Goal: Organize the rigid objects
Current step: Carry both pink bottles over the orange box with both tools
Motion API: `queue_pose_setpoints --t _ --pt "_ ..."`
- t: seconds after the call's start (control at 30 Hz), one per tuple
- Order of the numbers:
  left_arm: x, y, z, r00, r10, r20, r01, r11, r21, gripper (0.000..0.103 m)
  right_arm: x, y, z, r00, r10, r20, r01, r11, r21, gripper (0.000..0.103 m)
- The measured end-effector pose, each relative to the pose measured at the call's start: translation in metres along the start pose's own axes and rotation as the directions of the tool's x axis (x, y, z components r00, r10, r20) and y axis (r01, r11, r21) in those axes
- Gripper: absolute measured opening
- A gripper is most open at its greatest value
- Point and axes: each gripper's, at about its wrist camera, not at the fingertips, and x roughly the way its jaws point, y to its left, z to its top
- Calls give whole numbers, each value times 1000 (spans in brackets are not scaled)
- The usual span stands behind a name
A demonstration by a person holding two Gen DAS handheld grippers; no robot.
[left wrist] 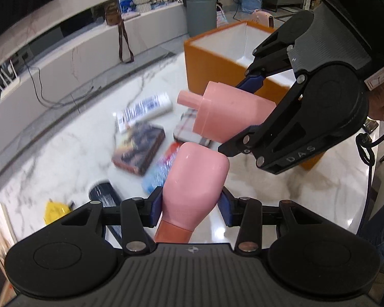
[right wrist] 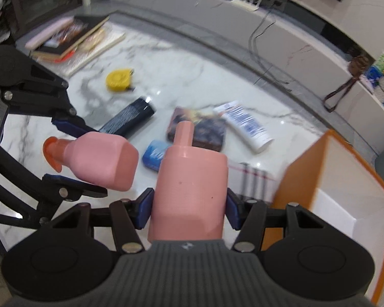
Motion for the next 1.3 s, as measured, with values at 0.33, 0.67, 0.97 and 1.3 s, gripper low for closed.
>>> queue_pose_setpoints --t 0.33,0.67,0.97,1.3 --pt "-8 -43 73 998 -14 62 6 992 128 51 -56 -61 -22 989 -86 122 65 984 165 59" --pt "33 -92 126 995 -82 50 68 970 232 51 -72 -108 -60 978 -174 112 135 946 294 59" --pt "82 -114 160 995 -94 18 85 953 290 51 -67 -150 -93 972 -228 58 184 889 419 59" --pt "132 -115 179 998 -63 -28 68 961 268 50 -31 -184 -106 955 -289 -68 283 817 502 59"
